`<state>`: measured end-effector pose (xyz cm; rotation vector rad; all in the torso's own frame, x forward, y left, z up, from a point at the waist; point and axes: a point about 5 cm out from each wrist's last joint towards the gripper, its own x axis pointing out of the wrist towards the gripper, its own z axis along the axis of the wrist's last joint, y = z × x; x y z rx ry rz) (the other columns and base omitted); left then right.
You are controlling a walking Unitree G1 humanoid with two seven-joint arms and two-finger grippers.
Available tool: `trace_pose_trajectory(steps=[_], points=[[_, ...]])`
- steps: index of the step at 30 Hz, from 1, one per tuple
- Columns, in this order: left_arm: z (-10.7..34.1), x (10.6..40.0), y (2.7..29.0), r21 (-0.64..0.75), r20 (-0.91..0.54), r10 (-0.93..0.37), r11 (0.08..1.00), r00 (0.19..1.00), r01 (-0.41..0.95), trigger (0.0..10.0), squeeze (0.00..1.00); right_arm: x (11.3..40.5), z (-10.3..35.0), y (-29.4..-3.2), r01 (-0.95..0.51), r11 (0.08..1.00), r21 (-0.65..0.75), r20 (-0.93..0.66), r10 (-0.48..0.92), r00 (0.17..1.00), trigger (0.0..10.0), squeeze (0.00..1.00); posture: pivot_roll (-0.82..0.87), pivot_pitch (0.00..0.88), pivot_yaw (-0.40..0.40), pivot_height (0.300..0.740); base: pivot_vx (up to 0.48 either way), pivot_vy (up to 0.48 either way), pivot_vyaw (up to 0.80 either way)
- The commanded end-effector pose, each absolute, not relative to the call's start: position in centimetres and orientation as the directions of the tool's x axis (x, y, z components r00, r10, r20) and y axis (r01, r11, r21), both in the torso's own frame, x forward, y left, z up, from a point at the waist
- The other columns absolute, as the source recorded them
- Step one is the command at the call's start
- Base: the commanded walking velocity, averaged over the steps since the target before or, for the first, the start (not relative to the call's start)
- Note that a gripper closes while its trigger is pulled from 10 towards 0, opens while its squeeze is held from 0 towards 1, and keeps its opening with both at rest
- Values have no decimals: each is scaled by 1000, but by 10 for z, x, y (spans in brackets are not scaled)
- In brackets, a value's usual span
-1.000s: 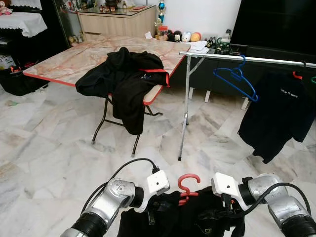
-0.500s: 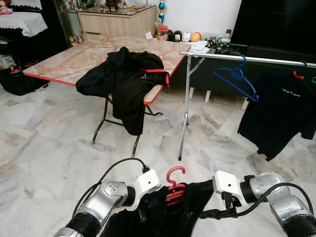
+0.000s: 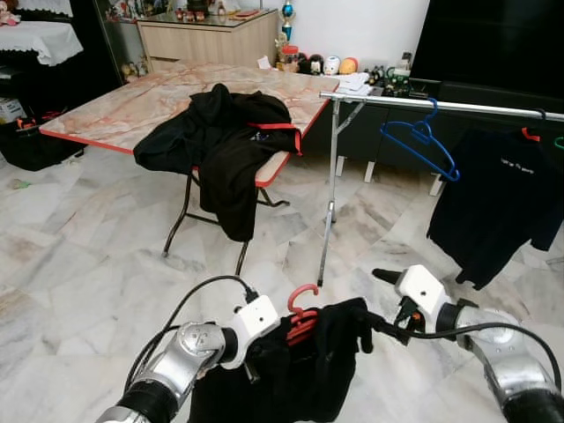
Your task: Hang hanger
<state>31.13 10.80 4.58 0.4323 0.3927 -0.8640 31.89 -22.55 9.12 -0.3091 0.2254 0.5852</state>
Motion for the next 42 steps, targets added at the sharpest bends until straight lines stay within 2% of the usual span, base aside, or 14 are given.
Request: trace_pose_trajectory(steps=[1,2,3,5,7,8,10,11,14,20,25,32,42], points=[[53,320,113,262,-462,-596,616,656,743,10000,0,318,82,-234,-457,873,-172,-285,400,871,10000,0,-83,0,37,740,0,0,0],[54,321,114,265,-451,-573,647,685,715,10000,0,314,71,-235,-389,912,-129,-299,338,892,10000,0,-85,0,42,740,0,0,0],[52,321,115,245,-444,-557,678,702,693,10000,0,301,35,-237,-204,979,-24,-392,178,903,10000,0,-94,0,53,740,0,0,0],[50,319,113,248,-446,-557,675,700,695,10000,0,289,14,-235,-114,993,22,-462,111,880,10000,0,-91,0,59,740,0,0,0],[48,318,113,247,-442,-548,686,710,684,10000,0,275,-5,-232,-3,996,92,-527,51,848,10000,0,-88,0,63,740,0,0,0],[48,318,113,247,-442,-548,686,710,684,10000,0,275,-5,-232,-3,996,92,-527,51,848,10000,0,-88,0,63,740,0,0,0],[49,319,113,245,-419,-530,716,737,654,10000,0,258,-25,-231,136,981,136,-595,-29,803,10000,0,-83,0,71,740,0,0,0],[51,320,114,234,-391,-515,746,763,623,10000,0,244,-38,-225,226,952,205,-636,-46,770,10000,0,-83,0,71,740,0,0,0],[51,319,117,217,-361,-504,773,785,596,10000,0,226,-53,-218,304,921,246,-682,-58,729,10000,0,-92,0,81,740,0,0,0],[52,316,126,207,-309,-467,817,828,538,10000,0,196,-72,-217,377,911,165,-765,-123,632,10000,0,-62,0,75,740,0,0,0],[55,315,131,185,-264,-433,854,862,486,10000,0,189,-76,-217,401,905,141,-779,-148,609,10000,0,-64,0,78,740,0,0,0],[54,313,123,166,-271,-453,847,849,505,10000,0,180,-79,-227,427,897,117,-802,-168,573,10000,0,-64,0,77,740,139,0,0],[54,311,122,167,-275,-466,838,841,519,10000,0,177,-85,-208,411,904,119,-822,-143,552,10000,0,-60,0,78,740,382,0,0]])
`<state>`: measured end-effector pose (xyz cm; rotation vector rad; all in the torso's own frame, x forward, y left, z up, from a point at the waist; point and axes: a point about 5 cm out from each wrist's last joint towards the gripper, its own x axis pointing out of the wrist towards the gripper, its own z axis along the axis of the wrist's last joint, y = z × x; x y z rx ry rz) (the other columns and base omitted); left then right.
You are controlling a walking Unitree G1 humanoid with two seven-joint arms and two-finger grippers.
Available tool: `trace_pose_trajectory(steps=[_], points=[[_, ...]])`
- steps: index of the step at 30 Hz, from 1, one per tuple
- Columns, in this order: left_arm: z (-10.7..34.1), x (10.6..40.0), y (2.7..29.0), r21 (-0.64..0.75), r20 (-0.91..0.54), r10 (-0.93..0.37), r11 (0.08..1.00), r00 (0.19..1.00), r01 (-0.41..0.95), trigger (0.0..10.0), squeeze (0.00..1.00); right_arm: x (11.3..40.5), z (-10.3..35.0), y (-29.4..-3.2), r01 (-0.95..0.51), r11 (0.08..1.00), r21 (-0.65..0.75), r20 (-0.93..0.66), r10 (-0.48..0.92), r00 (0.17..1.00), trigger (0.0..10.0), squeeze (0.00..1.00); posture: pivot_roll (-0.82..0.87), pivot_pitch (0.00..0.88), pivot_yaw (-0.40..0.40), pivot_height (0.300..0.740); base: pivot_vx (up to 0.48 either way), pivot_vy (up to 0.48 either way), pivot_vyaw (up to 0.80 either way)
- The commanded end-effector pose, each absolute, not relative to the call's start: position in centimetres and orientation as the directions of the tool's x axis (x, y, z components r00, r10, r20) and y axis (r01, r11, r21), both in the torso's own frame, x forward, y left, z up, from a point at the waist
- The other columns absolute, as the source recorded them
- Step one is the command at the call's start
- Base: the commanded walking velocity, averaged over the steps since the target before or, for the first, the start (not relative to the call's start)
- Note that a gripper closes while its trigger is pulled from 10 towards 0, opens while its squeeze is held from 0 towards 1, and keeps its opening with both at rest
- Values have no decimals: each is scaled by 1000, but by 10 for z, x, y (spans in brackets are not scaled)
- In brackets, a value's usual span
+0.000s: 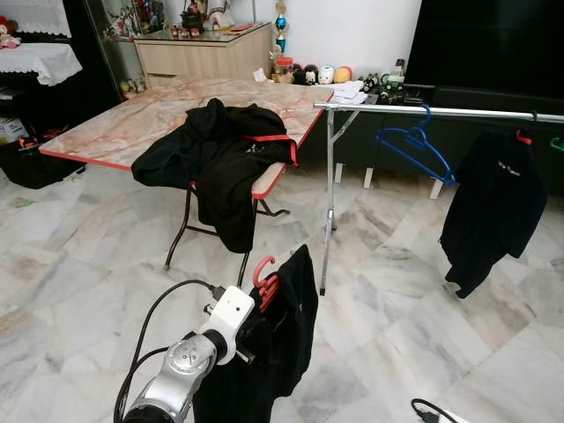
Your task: Hang hanger
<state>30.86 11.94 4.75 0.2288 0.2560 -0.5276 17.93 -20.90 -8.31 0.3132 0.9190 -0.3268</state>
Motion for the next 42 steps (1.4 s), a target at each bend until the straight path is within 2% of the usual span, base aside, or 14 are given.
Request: trace_pose_trajectory(steps=[1,6,17,32,35,38,42], points=[[53,310,122,170,-284,-473,832,834,529,10000,0,175,-86,-206,417,901,120,-826,-143,545,10000,0,-60,0,78,740,386,0,-431],[51,308,121,162,-289,-474,832,831,531,10000,0,171,-89,-197,419,900,121,-839,-132,528,10000,0,-64,0,77,740,386,0,-726],[51,306,116,152,-291,-489,825,822,544,10000,0,167,-89,-208,417,902,116,-835,-139,533,10000,0,-62,0,75,740,385,0,0],[50,305,114,152,-298,-492,822,818,550,10000,0,168,-88,-210,408,906,115,-833,-136,537,10000,0,-66,0,75,740,377,0,0],[49,305,113,149,-301,-491,822,817,549,10000,0,168,-88,-210,407,906,114,-833,-136,536,10000,0,-66,0,75,740,0,0,0],[51,305,115,66,-263,-469,863,843,500,10000,0,168,-88,-209,407,906,113,-833,-137,536,10000,0,-69,0,78,740,0,0,0],[50,306,123,93,-268,-406,892,874,443,10000,0,168,-88,-209,407,906,113,-833,-137,536,10000,0,-72,0,79,740,0,0,0]])
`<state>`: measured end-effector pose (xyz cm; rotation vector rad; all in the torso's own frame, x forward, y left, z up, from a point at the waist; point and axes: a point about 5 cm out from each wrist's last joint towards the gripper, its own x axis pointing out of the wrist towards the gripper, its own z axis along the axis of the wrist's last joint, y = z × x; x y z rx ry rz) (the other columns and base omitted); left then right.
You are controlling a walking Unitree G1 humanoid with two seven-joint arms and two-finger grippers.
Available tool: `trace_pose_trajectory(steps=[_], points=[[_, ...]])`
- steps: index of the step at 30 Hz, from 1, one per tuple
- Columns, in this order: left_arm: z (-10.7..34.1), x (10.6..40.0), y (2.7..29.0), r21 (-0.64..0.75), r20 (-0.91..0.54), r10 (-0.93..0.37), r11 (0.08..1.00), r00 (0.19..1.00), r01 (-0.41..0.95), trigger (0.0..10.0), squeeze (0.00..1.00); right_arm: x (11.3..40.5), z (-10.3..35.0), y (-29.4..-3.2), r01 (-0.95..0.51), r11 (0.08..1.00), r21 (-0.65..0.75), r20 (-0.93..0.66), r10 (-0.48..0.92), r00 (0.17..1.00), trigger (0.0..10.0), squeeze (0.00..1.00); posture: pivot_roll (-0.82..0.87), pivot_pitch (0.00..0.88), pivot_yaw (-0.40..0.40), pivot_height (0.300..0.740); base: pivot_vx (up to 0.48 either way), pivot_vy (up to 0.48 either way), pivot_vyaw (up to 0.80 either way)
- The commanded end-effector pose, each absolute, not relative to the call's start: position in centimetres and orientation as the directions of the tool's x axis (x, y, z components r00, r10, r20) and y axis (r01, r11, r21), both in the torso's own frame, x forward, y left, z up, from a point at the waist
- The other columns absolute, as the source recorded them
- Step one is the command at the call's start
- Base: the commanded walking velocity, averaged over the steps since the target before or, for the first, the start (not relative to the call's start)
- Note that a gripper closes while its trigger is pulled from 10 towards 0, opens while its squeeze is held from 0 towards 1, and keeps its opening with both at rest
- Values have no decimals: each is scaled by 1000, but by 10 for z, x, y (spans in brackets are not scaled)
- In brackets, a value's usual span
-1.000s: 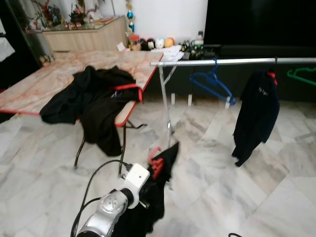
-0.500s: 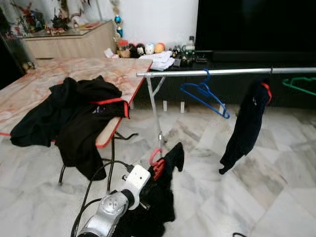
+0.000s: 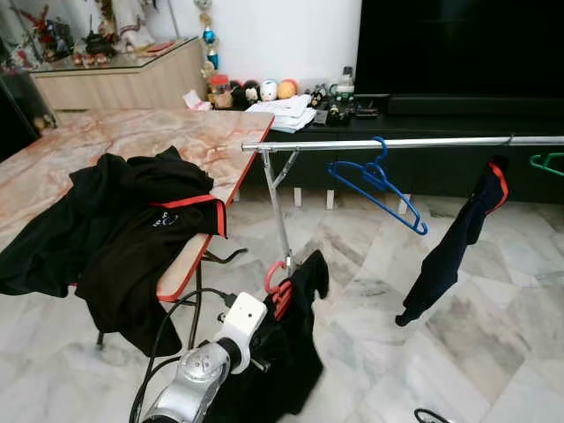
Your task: Hang hanger
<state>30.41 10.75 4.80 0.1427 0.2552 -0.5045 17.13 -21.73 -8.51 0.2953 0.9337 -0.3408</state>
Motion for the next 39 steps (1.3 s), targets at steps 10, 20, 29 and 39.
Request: trace_pose_trajectory(steps=[10,20,29,39], points=[[43,303,139,97,-282,-310,932,908,348,10000,0,168,-89,-206,377,920,109,-834,-121,538,10000,0,-69,0,80,740,0,-62,0],[44,304,139,96,-281,-301,936,911,339,10000,0,169,-89,-205,353,930,100,-833,-116,541,10000,0,-69,0,77,740,0,-398,0],[44,304,143,103,-281,-289,939,915,328,10000,0,169,-88,-206,344,935,90,-835,-118,538,10000,0,-69,0,76,740,0,-398,0],[41,302,148,103,-289,-275,944,917,315,10000,0,170,-88,-206,321,944,80,-836,-111,537,10000,0,-66,0,72,740,0,-399,0]])
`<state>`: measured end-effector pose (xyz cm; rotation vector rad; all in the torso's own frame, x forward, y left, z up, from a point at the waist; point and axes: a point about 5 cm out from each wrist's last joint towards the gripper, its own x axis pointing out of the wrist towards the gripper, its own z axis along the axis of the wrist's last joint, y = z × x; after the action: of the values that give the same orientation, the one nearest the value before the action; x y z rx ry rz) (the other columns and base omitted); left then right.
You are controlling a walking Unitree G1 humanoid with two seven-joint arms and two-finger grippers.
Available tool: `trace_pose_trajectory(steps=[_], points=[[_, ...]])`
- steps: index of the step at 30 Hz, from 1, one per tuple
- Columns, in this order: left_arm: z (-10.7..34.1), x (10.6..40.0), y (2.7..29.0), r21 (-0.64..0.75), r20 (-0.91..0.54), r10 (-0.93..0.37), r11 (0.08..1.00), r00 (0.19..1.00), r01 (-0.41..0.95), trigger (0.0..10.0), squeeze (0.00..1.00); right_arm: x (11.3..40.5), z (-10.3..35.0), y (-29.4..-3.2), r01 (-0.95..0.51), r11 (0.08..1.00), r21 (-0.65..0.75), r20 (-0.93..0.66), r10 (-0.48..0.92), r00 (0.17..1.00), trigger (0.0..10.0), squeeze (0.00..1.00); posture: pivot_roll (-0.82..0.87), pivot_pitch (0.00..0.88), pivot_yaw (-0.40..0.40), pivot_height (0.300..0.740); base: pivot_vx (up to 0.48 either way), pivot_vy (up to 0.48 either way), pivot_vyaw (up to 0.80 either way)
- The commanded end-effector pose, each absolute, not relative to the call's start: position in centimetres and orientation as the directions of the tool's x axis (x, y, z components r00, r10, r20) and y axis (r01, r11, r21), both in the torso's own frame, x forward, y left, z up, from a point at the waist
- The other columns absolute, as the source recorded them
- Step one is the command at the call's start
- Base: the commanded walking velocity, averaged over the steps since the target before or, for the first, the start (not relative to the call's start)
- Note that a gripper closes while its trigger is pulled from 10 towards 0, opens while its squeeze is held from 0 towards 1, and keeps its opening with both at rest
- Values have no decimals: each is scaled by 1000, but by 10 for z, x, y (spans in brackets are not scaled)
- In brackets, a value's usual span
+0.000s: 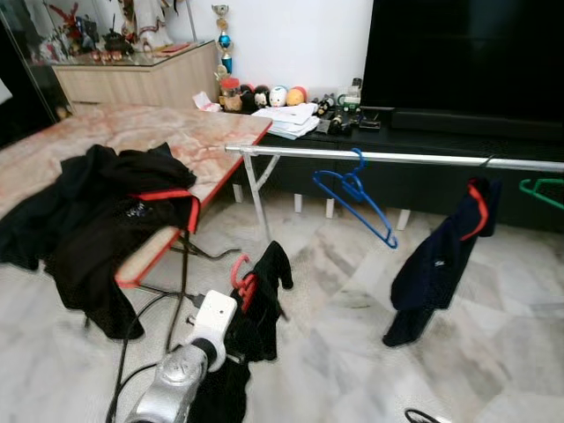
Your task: Hang hanger
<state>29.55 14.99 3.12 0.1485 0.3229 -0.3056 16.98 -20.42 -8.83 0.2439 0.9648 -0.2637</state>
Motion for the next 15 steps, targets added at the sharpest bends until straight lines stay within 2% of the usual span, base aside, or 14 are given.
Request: trace_pose_trajectory(steps=[1,15], points=[[41,302,149,104,-290,-272,944,918,312,10000,0,170,-88,-206,320,944,80,-836,-112,537,10000,0,-66,0,72,740,0,-401,0],[38,295,160,110,-294,-227,957,929,269,10000,0,170,-88,-206,312,947,78,-834,-109,540,10000,0,-64,0,67,740,0,-398,0]])
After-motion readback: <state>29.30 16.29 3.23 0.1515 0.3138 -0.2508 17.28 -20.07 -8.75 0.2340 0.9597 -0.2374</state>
